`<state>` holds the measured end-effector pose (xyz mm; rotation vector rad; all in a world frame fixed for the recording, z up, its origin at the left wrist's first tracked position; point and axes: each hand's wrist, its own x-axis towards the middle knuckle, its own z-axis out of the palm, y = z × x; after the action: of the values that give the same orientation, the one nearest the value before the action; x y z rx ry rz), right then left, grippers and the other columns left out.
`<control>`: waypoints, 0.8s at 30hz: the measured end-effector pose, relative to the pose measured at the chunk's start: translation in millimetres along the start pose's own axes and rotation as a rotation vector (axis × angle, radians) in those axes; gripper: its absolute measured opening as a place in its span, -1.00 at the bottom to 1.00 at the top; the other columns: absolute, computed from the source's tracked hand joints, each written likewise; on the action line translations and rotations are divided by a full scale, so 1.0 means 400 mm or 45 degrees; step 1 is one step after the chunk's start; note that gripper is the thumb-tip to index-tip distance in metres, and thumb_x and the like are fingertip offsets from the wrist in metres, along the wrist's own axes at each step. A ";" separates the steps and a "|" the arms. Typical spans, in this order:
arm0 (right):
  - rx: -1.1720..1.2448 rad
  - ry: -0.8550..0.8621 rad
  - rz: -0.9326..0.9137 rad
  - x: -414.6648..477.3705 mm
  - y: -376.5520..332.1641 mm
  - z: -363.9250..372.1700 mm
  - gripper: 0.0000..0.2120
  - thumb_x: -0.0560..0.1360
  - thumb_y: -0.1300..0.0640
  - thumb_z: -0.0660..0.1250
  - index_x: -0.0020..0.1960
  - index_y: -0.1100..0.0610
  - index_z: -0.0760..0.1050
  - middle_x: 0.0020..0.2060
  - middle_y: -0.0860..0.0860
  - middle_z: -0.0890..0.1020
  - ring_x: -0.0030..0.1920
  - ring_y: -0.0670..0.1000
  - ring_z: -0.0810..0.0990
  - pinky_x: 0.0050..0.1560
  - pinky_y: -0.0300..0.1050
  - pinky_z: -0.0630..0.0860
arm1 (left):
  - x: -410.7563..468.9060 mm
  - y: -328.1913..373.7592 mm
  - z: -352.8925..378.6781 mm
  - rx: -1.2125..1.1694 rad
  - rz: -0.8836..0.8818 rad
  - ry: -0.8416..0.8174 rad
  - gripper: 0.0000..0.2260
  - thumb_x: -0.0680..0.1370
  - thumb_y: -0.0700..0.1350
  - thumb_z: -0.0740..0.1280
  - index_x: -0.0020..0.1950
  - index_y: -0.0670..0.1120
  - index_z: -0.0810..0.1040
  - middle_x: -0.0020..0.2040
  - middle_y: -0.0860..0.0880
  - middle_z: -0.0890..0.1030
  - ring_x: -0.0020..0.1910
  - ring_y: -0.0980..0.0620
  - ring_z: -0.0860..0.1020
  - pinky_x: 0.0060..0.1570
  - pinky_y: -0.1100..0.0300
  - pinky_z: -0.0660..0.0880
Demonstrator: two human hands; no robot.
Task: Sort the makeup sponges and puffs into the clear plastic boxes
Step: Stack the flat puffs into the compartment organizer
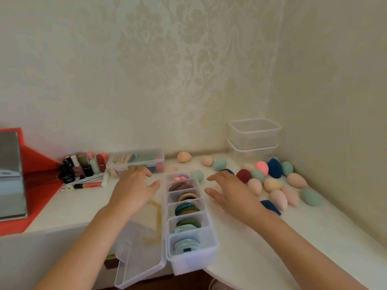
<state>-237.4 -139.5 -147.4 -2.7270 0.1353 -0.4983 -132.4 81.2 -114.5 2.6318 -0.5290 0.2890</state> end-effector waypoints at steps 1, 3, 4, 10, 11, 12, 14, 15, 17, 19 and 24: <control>0.048 -0.012 -0.010 -0.022 -0.026 0.001 -0.62 0.57 -0.13 0.18 0.33 -0.02 0.39 0.20 -0.06 0.51 0.15 -0.07 0.49 0.12 -0.17 0.43 | -0.008 -0.018 -0.019 0.080 -0.091 -0.053 -0.58 0.52 0.13 0.29 0.28 -0.09 0.48 0.28 -0.07 0.48 0.23 -0.06 0.45 0.13 0.10 0.40; 0.117 -0.031 0.005 -0.058 -0.066 0.009 -0.65 0.56 -0.18 0.18 0.27 -0.05 0.40 0.02 -0.08 0.60 -0.04 -0.08 0.57 -0.03 -0.14 0.52 | -0.028 -0.053 -0.050 0.269 -0.268 -0.210 -0.56 0.54 0.19 0.22 0.20 -0.14 0.51 0.13 -0.08 0.55 0.08 -0.07 0.54 -0.03 0.13 0.44; 0.147 -0.029 0.024 -0.068 -0.080 0.015 -0.65 0.55 -0.19 0.17 0.26 -0.06 0.39 -0.05 -0.08 0.62 -0.10 -0.08 0.58 -0.08 -0.13 0.54 | -0.040 -0.069 -0.061 0.338 -0.345 -0.301 -0.55 0.55 0.22 0.19 0.07 -0.16 0.53 -0.05 -0.06 0.59 -0.07 -0.04 0.57 -0.14 0.16 0.45; 0.406 0.052 0.139 -0.085 -0.108 0.051 -0.79 0.57 -0.09 0.21 0.10 0.01 0.37 -0.35 -0.07 0.51 -0.34 -0.12 0.47 -0.31 -0.29 0.40 | -0.100 -0.119 -0.052 -0.366 -0.734 -0.765 -0.52 0.50 0.21 0.30 -0.03 -0.25 0.53 -0.15 -0.15 0.64 -0.33 -0.02 0.61 -0.34 0.19 0.54; 0.420 0.064 0.140 -0.087 -0.112 0.056 -0.82 0.57 -0.08 0.22 0.05 0.01 0.35 -0.37 -0.07 0.50 -0.37 -0.13 0.46 -0.35 -0.30 0.38 | -0.106 -0.120 -0.053 -0.410 -0.723 -0.757 -0.55 0.49 0.17 0.34 -0.02 -0.25 0.54 -0.15 -0.16 0.63 -0.31 -0.02 0.61 -0.36 0.19 0.53; 0.432 0.078 0.141 -0.088 -0.117 0.061 -0.85 0.57 -0.06 0.22 0.01 0.00 0.33 -0.39 -0.07 0.49 -0.39 -0.13 0.45 -0.37 -0.30 0.36 | -0.109 -0.121 -0.058 -0.412 -0.700 -0.726 -0.58 0.48 0.12 0.37 -0.03 -0.26 0.55 -0.19 -0.16 0.62 -0.32 -0.02 0.59 -0.38 0.20 0.51; 0.446 0.110 0.155 -0.084 -0.124 0.068 -0.86 0.58 -0.04 0.21 -0.04 0.01 0.32 -0.40 -0.08 0.47 -0.41 -0.14 0.42 -0.41 -0.30 0.33 | -0.098 -0.121 -0.076 -0.316 -0.635 -0.651 -0.66 0.49 0.02 0.40 -0.11 -0.28 0.55 -0.30 -0.15 0.60 -0.39 0.01 0.53 -0.39 0.22 0.47; 0.449 0.126 0.165 -0.081 -0.130 0.071 -0.85 0.58 -0.03 0.22 -0.05 0.02 0.31 -0.41 -0.09 0.46 -0.41 -0.15 0.41 -0.41 -0.29 0.31 | -0.087 -0.117 -0.087 -0.251 -0.602 -0.622 -0.69 0.49 0.00 0.39 -0.12 -0.29 0.55 -0.32 -0.14 0.59 -0.42 0.02 0.50 -0.38 0.22 0.46; 0.479 0.151 0.184 -0.075 -0.144 0.082 -0.85 0.57 -0.02 0.22 -0.06 0.03 0.31 -0.42 -0.10 0.44 -0.43 -0.16 0.39 -0.43 -0.31 0.28 | -0.057 -0.109 -0.113 -0.157 -0.541 -0.537 -0.73 0.51 -0.05 0.36 -0.01 -0.27 0.54 -0.29 -0.13 0.58 -0.36 -0.01 0.52 -0.23 0.17 0.50; 0.541 0.153 0.179 -0.069 -0.163 0.097 -0.85 0.57 -0.02 0.23 -0.04 0.03 0.33 -0.40 -0.11 0.46 -0.41 -0.17 0.41 -0.41 -0.35 0.31 | -0.021 -0.091 -0.140 -0.091 -0.424 -0.375 -0.80 0.52 -0.13 0.33 0.03 -0.26 0.54 -0.23 -0.15 0.58 -0.24 -0.09 0.57 -0.14 0.08 0.51; 0.809 -0.102 0.131 -0.047 -0.186 0.116 -0.76 0.59 0.03 0.20 0.24 0.03 0.37 0.11 -0.06 0.55 0.05 -0.07 0.56 0.04 -0.26 0.45 | 0.019 0.017 -0.160 0.298 -0.046 -0.116 -0.83 0.55 -0.13 0.23 0.04 -0.17 0.53 -0.04 -0.09 0.58 -0.07 -0.09 0.52 -0.19 0.16 0.37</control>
<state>-236.3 -52.0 -166.5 -2.1019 0.0780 -0.3291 -135.7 102.4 -53.4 2.8896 -0.5031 0.2328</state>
